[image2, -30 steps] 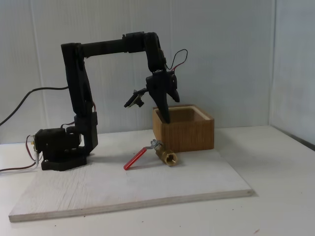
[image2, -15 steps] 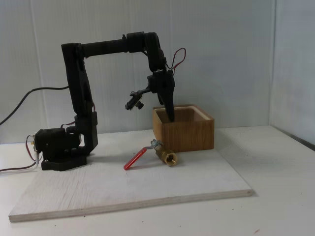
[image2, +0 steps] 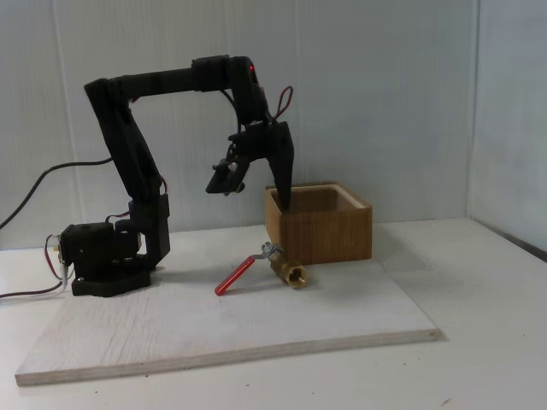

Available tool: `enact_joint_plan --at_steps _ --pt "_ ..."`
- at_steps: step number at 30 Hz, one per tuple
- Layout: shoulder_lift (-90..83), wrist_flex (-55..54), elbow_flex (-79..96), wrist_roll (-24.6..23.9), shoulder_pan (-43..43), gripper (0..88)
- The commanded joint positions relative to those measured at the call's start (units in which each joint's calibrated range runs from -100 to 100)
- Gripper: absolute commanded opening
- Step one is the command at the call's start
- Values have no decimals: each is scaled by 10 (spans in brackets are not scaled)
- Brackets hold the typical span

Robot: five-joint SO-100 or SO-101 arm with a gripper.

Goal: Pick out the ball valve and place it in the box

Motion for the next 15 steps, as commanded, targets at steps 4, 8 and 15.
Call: enact_joint_plan --at_steps 4,8,15 --pt "-77 -95 71 47 44 505" --pt "-101 -181 147 54 70 506" --pt "-115 -290 237 50 86 506"
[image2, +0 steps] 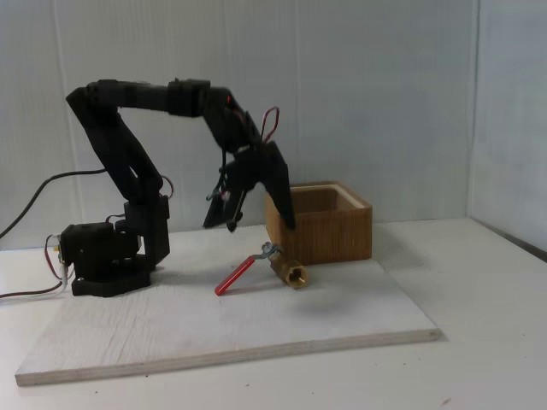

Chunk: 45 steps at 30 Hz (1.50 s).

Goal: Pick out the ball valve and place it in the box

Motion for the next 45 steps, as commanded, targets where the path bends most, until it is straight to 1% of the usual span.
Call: enact_joint_plan --at_steps 1,5,10,15,18,21,24,28,38,45 --pt "-13 -4 -2 -8 3 506" --pt "7 79 -66 -28 0 506" --pt "127 136 -198 -44 6 506" --pt "208 229 -312 -45 12 506" --pt "211 234 -322 -39 11 506" --pt "211 209 -311 -16 11 506" --pt "211 176 -284 -8 8 506" --pt "210 104 -238 -7 0 505" --pt "210 -30 -148 30 -11 507" --pt "211 -119 -96 29 -16 506"
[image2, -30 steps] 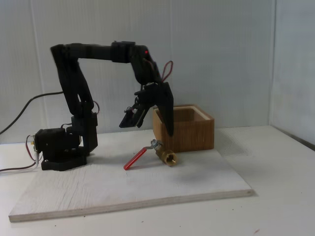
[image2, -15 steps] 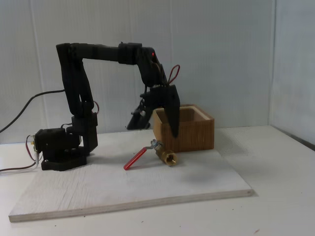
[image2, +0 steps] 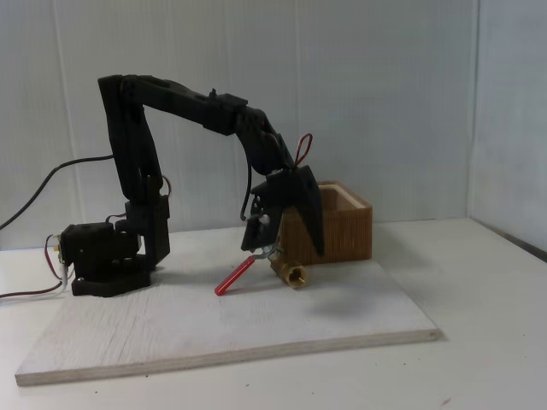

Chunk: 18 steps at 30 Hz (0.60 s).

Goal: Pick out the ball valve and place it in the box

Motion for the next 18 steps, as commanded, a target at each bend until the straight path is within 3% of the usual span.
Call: enact_joint_plan --at_steps 1,18 --pt "-3 -43 11 1 1 504" --pt "6 21 17 1 1 503"
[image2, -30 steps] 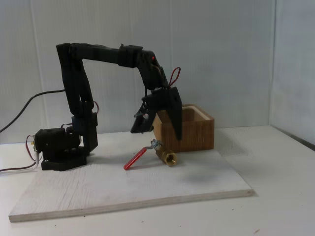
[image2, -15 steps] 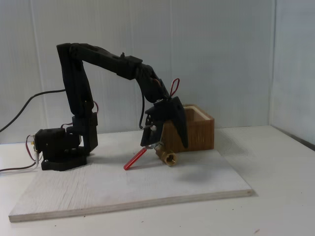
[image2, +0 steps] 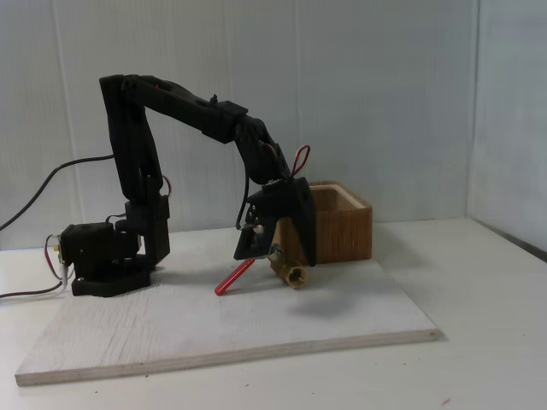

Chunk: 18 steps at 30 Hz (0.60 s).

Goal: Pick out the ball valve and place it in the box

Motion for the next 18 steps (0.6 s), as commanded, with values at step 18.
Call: enact_joint_plan --at_steps 18 --pt "-3 33 -8 3 -8 502"
